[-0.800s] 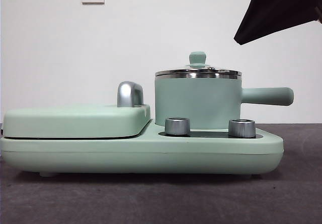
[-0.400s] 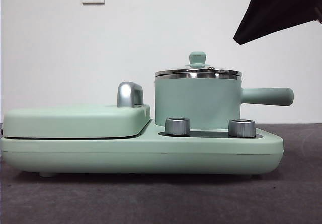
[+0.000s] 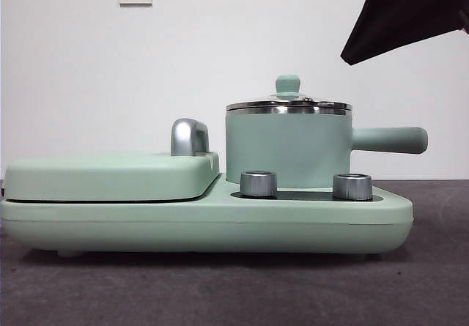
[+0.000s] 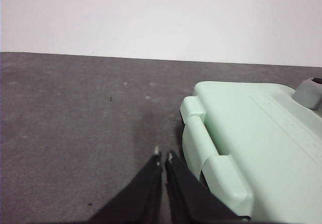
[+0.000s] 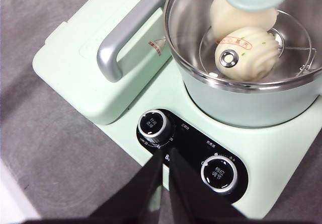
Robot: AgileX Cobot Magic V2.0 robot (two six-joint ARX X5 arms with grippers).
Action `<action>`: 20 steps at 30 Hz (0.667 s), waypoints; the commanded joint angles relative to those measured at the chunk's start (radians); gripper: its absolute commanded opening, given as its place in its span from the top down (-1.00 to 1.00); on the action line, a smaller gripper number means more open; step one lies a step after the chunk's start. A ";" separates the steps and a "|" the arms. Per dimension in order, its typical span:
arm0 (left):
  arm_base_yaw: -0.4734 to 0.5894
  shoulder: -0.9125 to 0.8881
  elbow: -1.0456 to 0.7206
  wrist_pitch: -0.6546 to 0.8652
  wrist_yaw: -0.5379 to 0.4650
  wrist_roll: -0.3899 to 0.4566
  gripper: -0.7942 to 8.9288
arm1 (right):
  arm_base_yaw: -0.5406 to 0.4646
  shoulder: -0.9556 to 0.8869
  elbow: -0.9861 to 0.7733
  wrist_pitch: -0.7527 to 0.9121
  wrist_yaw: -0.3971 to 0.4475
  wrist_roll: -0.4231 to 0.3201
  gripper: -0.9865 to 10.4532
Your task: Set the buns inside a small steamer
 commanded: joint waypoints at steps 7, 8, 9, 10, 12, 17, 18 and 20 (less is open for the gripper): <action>0.000 0.000 -0.020 0.004 0.000 0.006 0.81 | -0.012 -0.056 0.007 0.006 0.032 -0.206 0.79; 0.000 0.000 -0.020 0.005 0.000 0.006 0.81 | -0.021 -0.069 -0.004 0.021 0.044 -0.218 0.80; 0.000 0.000 -0.020 0.005 0.000 0.006 0.81 | -0.037 -0.089 -0.028 0.051 0.050 -0.222 0.80; 0.000 0.000 -0.020 0.005 0.000 0.006 0.81 | -0.053 -0.110 -0.055 0.080 0.050 -0.226 0.80; 0.000 0.000 -0.020 0.005 0.000 0.006 0.81 | -0.102 -0.177 -0.141 0.163 0.055 -0.227 0.79; 0.000 0.000 -0.020 0.005 0.000 0.006 0.81 | -0.224 -0.380 -0.378 0.358 0.089 -0.223 0.80; 0.000 0.000 -0.020 0.005 0.000 0.006 0.81 | -0.249 -0.438 -0.433 0.398 0.110 -0.224 0.79; 0.000 0.000 -0.020 0.005 0.000 0.006 0.81 | -0.283 -0.524 -0.503 0.435 0.153 -0.224 0.79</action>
